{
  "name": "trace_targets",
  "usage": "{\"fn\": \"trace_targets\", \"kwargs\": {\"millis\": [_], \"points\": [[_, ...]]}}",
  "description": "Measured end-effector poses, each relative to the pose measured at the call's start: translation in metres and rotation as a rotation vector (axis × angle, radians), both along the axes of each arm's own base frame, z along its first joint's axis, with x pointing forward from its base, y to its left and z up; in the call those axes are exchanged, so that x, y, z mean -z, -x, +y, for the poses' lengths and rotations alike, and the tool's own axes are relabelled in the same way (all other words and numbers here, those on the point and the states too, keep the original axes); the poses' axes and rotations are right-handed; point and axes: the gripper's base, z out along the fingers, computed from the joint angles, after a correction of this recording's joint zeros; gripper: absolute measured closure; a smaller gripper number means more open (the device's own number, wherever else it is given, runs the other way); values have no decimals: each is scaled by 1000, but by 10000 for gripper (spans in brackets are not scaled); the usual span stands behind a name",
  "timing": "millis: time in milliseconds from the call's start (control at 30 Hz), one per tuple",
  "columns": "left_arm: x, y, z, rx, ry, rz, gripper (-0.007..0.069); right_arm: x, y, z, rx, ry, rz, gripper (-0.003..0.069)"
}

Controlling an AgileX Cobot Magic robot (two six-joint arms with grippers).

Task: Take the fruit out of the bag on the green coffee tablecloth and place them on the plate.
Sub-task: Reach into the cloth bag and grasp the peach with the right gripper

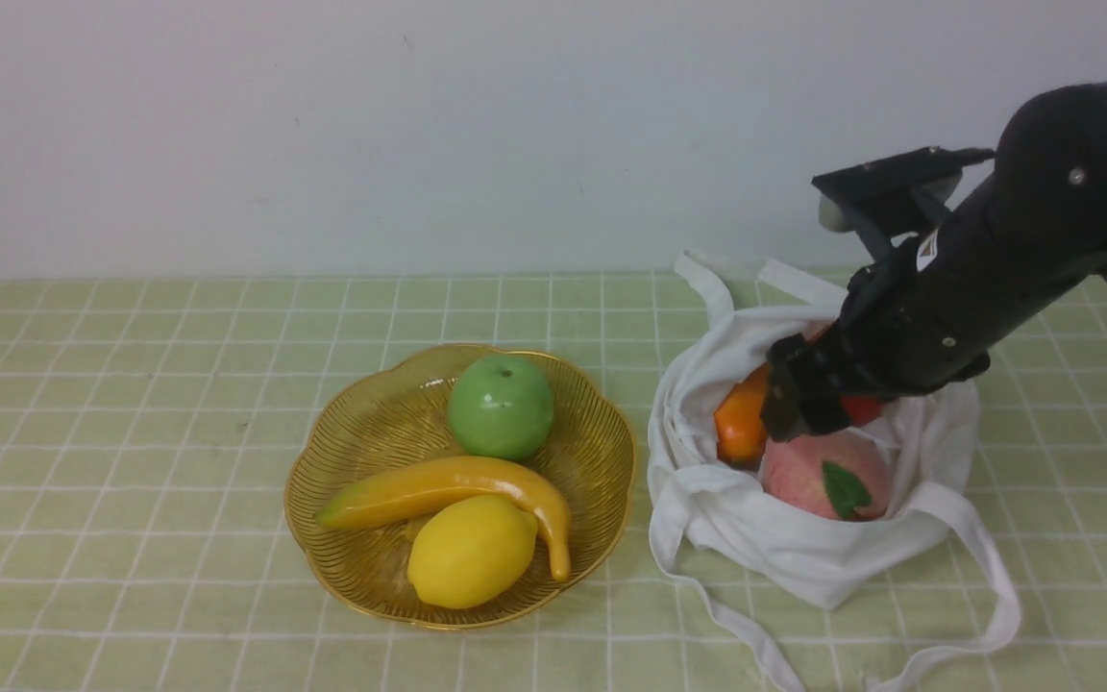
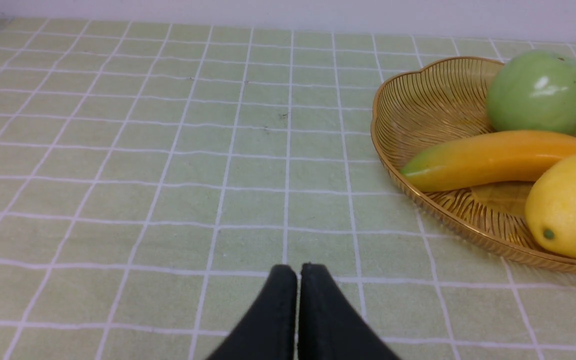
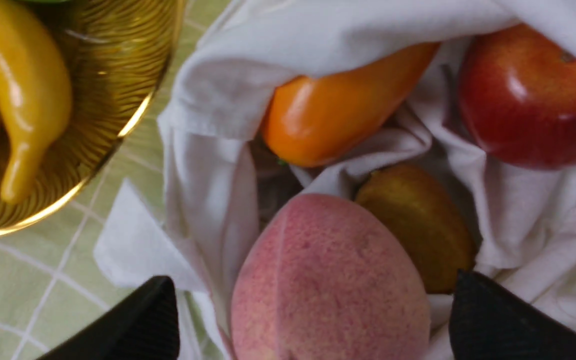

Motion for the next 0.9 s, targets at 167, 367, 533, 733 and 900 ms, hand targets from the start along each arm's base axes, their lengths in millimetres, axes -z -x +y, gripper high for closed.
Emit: {"fn": "trace_targets", "kwargs": {"millis": [167, 367, 533, 733, 900], "points": [[0, 0, 0, 0, 0, 0, 632, 20, -7, 2, 47, 10, 56, -32], [0, 0, 0, 0, 0, 0, 632, 41, -13, 4, 55, 29, 111, -32], [0, 0, 0, 0, 0, 0, 632, 47, -14, 4, 60, 35, 125, -30], [0, 0, 0, 0, 0, 0, 632, 53, -16, 5, 63, 36, 147, 1], [0, 0, 0, 0, 0, 0, 632, 57, -16, 6, 65, 37, 166, 55]]}}
